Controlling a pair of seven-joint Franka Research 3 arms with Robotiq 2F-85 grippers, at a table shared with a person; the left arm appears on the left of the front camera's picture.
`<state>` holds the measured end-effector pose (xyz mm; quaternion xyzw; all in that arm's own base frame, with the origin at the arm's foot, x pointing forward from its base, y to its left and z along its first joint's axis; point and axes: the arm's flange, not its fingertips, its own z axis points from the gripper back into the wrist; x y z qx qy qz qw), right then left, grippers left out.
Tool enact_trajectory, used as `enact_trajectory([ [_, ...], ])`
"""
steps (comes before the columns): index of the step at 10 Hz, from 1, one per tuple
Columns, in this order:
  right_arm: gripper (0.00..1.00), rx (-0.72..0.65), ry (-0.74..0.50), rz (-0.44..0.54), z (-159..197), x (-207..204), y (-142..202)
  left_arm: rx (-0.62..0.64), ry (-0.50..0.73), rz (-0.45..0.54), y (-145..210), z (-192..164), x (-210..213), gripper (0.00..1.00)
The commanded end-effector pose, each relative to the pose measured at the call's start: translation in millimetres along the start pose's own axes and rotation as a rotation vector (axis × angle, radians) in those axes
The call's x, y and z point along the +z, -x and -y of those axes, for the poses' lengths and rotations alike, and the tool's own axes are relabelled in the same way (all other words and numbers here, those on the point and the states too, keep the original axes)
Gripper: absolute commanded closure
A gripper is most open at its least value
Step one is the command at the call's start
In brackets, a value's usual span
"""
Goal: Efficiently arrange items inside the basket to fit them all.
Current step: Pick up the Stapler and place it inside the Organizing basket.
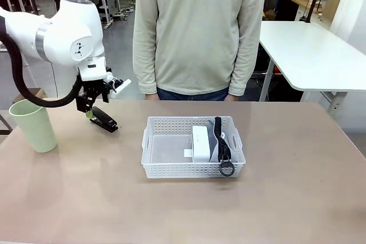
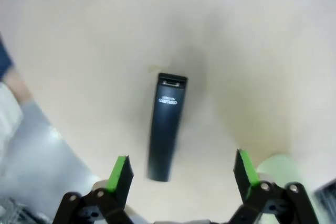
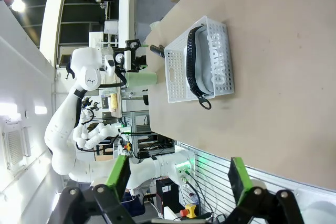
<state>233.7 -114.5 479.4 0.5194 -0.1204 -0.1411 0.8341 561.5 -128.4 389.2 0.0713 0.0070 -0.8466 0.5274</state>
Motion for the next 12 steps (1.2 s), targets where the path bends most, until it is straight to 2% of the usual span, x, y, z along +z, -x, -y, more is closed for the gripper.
enact_trajectory([
  [1, 0.00, 0.026, 0.004, -0.002, 2.0, 0.4, 0.1, -0.493, -0.115, 0.117, 20.5, -6.5, -4.4, 0.00],
  [2, 0.00, 0.026, 0.004, -0.002, 2.0, 0.4, 0.1, 0.000, 0.000, 0.000, 0.0, 0.0, 0.0, 0.00],
  [4, 0.00, 0.026, 0.004, -0.002, 2.0, 0.4, 0.1, 0.000, 0.000, 0.000, 0.0, 0.0, 0.0, 0.00],
  [5, 0.00, 0.026, 0.004, -0.002, 2.0, 0.4, 0.1, -0.110, -0.036, 0.013, 5.6, -4.7, -4.5, 0.00],
  [8, 0.00, 0.026, 0.004, -0.002, 2.0, 0.4, 0.1, -0.242, 0.035, -0.026, 24.2, -14.8, -38.5, 0.00],
  [10, 0.00, 0.026, 0.004, -0.002, 2.0, 0.4, 0.1, -0.262, 0.026, -0.015, 23.1, -21.1, -54.9, 0.00],
  [12, 0.00, 0.026, 0.004, -0.002, 2.0, 0.4, 0.1, -0.230, -0.001, -0.031, 21.6, -29.5, -68.1, 0.00],
])
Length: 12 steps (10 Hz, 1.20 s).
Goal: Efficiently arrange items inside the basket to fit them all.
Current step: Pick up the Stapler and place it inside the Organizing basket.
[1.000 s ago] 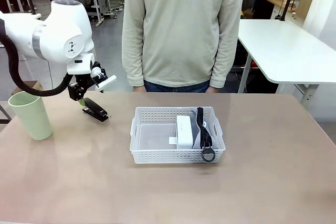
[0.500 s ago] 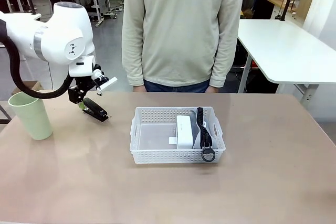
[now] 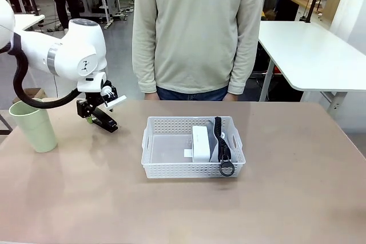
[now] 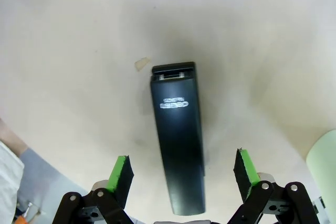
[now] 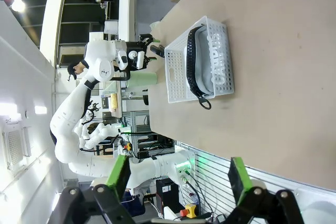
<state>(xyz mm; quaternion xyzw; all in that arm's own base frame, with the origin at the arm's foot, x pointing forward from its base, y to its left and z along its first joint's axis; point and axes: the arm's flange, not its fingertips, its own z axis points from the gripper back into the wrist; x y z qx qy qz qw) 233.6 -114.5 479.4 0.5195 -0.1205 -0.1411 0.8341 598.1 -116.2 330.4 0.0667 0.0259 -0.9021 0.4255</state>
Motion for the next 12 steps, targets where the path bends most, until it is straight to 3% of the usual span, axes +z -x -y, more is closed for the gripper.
enact_trajectory([
  [1, 0.00, 0.026, 0.004, -0.002, 2.0, 0.4, 0.0, 0.004, -0.009, -0.027, 4.5, -8.4, -11.8, 0.00],
  [3, 0.00, 0.026, 0.004, -0.002, 2.0, 0.4, 0.0, -0.006, 0.056, 0.010, 8.4, -9.5, -27.4, 0.00],
  [8, 0.00, 0.026, 0.004, -0.002, 2.0, 0.4, 0.0, 0.018, 0.054, 0.051, 11.4, -11.2, -32.5, 0.00],
  [9, 0.00, 0.026, 0.004, -0.002, 2.0, 0.4, 0.0, 0.023, 0.057, 0.061, 11.3, -12.8, -31.5, 0.58],
  [10, 0.00, 0.026, 0.004, -0.002, 2.0, 0.4, 0.0, 0.019, 0.063, 0.064, 11.2, -13.2, -31.5, 0.58],
  [11, 0.00, 0.026, 0.004, -0.002, 2.0, 0.4, 0.0, 0.021, 0.064, 0.059, 11.5, -13.1, -31.6, 1.00],
  [12, 0.00, 0.026, 0.004, -0.002, 2.0, 0.4, 0.0, 0.012, 0.067, 0.049, 11.1, -13.1, -32.4, 1.00],
])
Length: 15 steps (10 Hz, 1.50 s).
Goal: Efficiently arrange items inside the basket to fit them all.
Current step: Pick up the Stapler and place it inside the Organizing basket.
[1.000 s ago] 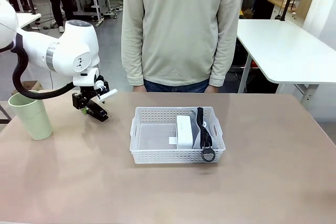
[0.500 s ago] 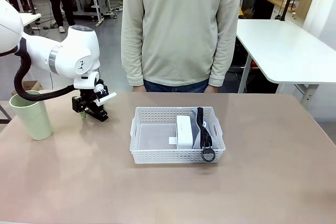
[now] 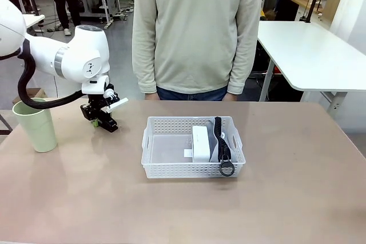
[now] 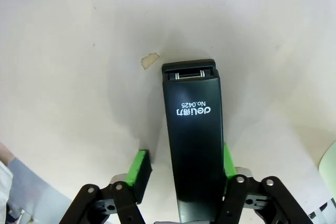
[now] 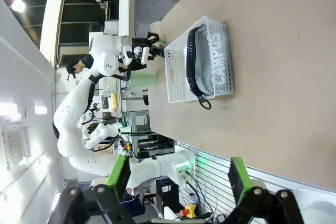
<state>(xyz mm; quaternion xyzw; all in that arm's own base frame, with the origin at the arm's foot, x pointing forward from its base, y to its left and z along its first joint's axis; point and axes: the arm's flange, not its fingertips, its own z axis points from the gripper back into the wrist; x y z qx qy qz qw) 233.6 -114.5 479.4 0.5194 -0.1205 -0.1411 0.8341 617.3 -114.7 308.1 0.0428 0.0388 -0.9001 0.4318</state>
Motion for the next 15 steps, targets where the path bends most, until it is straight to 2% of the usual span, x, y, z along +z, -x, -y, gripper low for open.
enact_trajectory([
  [1, 0.00, 0.026, 0.004, -0.002, 2.0, 0.4, 0.0, 0.000, 0.029, 0.017, 1.3, -0.5, -8.8, 1.00],
  [2, 0.00, 0.026, 0.004, -0.002, 2.0, 0.4, 0.0, -0.032, 0.030, 0.025, 0.4, 0.5, -8.7, 0.85],
  [3, 0.00, 0.026, 0.004, -0.002, 2.0, 0.4, 0.0, -0.075, 0.028, 0.041, -0.7, 3.3, -7.6, 0.95],
  [4, 0.00, 0.026, 0.004, -0.002, 2.0, 0.4, 0.0, -0.071, 0.028, 0.038, -0.9, 5.3, -7.1, 1.00],
  [7, 0.00, 0.026, 0.004, -0.002, 2.0, 0.4, 0.0, -0.095, 0.034, 0.055, -2.1, 6.4, -5.8, 1.00],
  [9, 0.00, 0.026, 0.004, -0.002, 2.0, 0.4, 0.0, -0.070, 0.031, 0.060, -2.3, 10.3, 9.5, 1.00],
  [10, 0.00, 0.026, 0.004, -0.002, 2.0, 0.4, 0.0, -0.040, 0.021, 0.060, -1.1, 15.8, 34.5, 1.00],
  [11, 0.00, 0.026, 0.004, -0.002, 2.0, 0.4, 0.0, 0.037, -0.011, 0.059, -4.2, 33.4, 77.5, 1.00],
  [12, 0.00, 0.026, 0.004, -0.002, 2.0, 0.4, 0.0, 0.200, -0.051, 0.009, -6.8, 48.1, 115.7, 1.00],
  [13, 0.00, 0.026, 0.004, -0.002, 2.0, 0.4, 0.0, 0.233, -0.082, 0.002, -8.1, 65.3, 148.3, 1.00],
  [15, 0.00, 0.026, 0.004, -0.002, 2.0, 0.4, 0.0, 0.376, -0.225, 0.029, -16.3, 109.7, 191.7, 1.00],
])
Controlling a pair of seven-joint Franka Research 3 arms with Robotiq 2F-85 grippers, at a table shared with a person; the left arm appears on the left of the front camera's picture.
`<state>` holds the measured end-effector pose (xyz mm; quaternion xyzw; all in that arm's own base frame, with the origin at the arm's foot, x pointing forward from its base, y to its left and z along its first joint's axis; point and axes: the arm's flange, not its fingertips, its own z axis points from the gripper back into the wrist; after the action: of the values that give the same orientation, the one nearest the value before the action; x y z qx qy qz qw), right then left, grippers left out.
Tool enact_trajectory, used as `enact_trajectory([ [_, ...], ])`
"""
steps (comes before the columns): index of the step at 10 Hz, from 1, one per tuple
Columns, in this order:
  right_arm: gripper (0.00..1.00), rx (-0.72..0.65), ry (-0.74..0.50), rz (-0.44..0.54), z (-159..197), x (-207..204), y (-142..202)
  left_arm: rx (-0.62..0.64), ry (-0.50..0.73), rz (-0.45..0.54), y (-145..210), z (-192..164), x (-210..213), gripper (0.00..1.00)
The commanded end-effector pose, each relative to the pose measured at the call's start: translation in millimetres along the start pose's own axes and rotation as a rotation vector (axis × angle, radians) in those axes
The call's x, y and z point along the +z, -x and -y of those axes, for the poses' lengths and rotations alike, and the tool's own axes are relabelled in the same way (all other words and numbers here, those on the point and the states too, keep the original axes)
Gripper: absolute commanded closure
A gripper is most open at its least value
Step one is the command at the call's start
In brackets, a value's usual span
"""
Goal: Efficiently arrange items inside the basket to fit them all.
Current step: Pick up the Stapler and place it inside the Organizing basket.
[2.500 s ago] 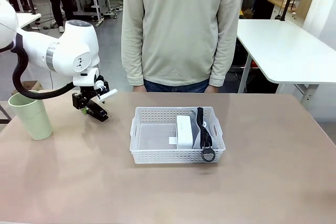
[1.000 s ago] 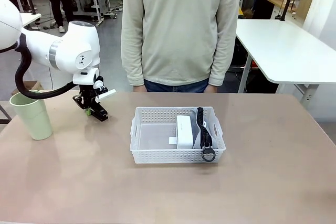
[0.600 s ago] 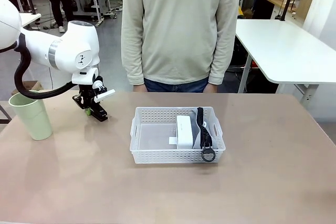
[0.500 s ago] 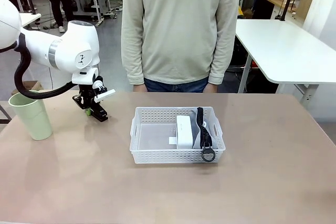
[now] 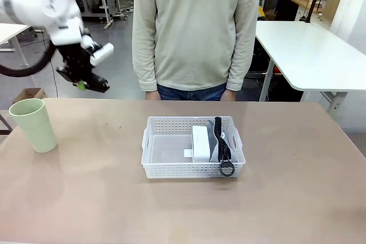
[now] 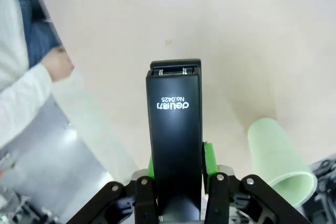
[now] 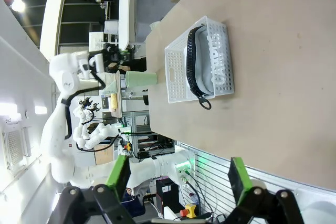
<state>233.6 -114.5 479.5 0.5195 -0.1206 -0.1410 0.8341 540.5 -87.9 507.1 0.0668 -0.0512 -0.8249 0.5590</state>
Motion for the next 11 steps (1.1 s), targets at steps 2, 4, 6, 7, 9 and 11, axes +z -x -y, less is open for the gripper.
enact_trajectory([
  [2, 0.00, 0.026, 0.004, -0.003, 2.0, 0.4, 0.0, 0.168, -0.091, -0.015, -11.2, 63.2, -3.9, 1.00],
  [4, 0.00, 0.026, 0.004, -0.003, 2.0, 0.4, 0.0, 0.074, -0.041, -0.001, 1.3, 22.3, 20.6, 1.00],
  [6, 0.00, 0.026, 0.004, -0.003, 2.0, 0.4, 0.0, 0.074, -0.041, -0.001, 1.3, 22.3, 20.6, 1.00],
  [7, 0.00, 0.026, 0.004, -0.003, 2.0, 0.4, 0.0, 0.074, -0.041, -0.001, 1.3, 22.3, 20.6, 1.00],
  [9, 0.00, 0.026, 0.004, -0.003, 2.0, 0.4, 0.0, 0.050, -0.089, 0.009, -36.4, 21.6, 8.2, 0.63],
  [11, 0.00, 0.026, 0.004, -0.003, 2.0, 0.4, 0.0, -0.025, -0.076, 0.019, -126.2, 15.3, 7.2, 0.63],
])
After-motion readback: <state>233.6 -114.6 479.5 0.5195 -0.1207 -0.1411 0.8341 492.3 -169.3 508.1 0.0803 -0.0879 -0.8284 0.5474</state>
